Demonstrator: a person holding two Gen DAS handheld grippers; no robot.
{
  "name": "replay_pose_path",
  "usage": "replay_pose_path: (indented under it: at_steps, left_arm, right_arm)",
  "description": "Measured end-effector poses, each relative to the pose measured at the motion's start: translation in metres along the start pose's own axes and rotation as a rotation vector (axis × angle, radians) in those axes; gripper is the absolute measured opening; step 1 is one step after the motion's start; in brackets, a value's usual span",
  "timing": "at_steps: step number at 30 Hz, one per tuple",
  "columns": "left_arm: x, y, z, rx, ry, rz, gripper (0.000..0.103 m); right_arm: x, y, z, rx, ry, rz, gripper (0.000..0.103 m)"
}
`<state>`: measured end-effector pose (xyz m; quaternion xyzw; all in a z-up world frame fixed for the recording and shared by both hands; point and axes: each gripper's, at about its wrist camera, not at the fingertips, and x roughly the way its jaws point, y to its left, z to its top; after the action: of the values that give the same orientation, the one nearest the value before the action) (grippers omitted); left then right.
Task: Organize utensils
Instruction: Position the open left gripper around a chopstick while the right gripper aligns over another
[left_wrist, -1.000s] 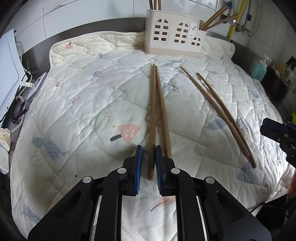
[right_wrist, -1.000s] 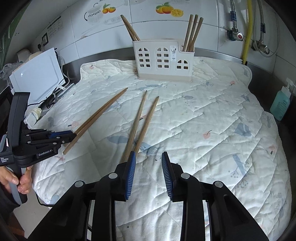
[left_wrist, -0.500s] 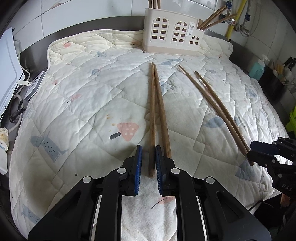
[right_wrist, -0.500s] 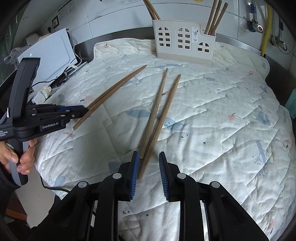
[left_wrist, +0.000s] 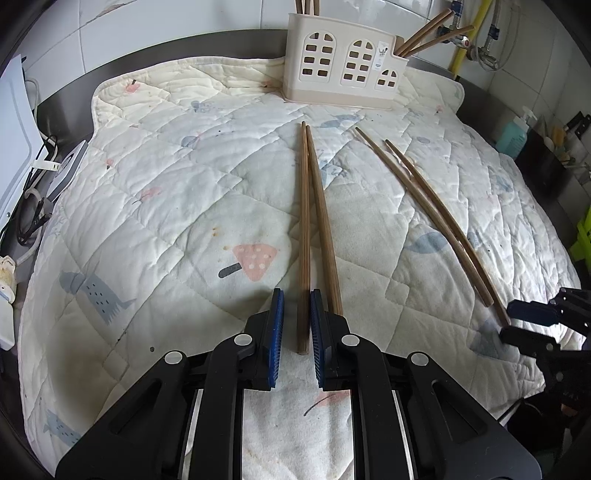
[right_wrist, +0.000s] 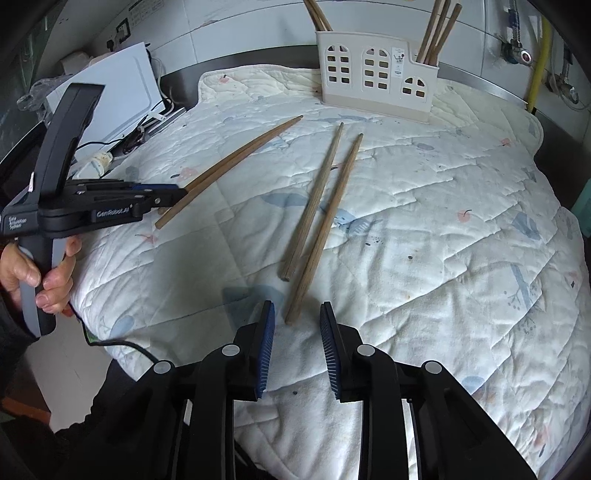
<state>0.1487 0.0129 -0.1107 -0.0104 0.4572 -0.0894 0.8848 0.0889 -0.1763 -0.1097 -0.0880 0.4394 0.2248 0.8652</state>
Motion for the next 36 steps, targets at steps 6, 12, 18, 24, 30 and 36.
replay_pose_path:
  at_steps: [6, 12, 18, 24, 30, 36]
  left_arm:
    - [0.001, 0.0, 0.0, -0.001, 0.001, -0.001, 0.014]
    - [0.001, 0.0, 0.0, -0.002, 0.004, 0.0, 0.014]
    - [0.001, 0.0, 0.0, -0.003, 0.004, 0.003, 0.014]
    - [0.001, -0.001, 0.0, -0.001, 0.005, 0.007, 0.014]
    - [0.0, -0.002, -0.001, 0.0, 0.001, 0.004, 0.014]
    - [0.0, -0.002, -0.002, 0.004, 0.001, 0.0, 0.014]
  right_arm:
    - [-0.01, 0.017, -0.015, -0.072, 0.008, 0.023, 0.036]
    - [-0.016, 0.024, -0.03, -0.123, 0.029, 0.044, 0.04]
    - [-0.024, 0.033, -0.041, -0.174, 0.041, 0.086, 0.044]
    - [-0.04, 0.031, -0.036, -0.163, -0.01, 0.079, 0.044]
    - [-0.036, 0.016, -0.021, -0.093, -0.042, 0.036, 0.043]
    - [-0.019, -0.009, -0.005, 0.032, -0.055, 0.016, 0.035]
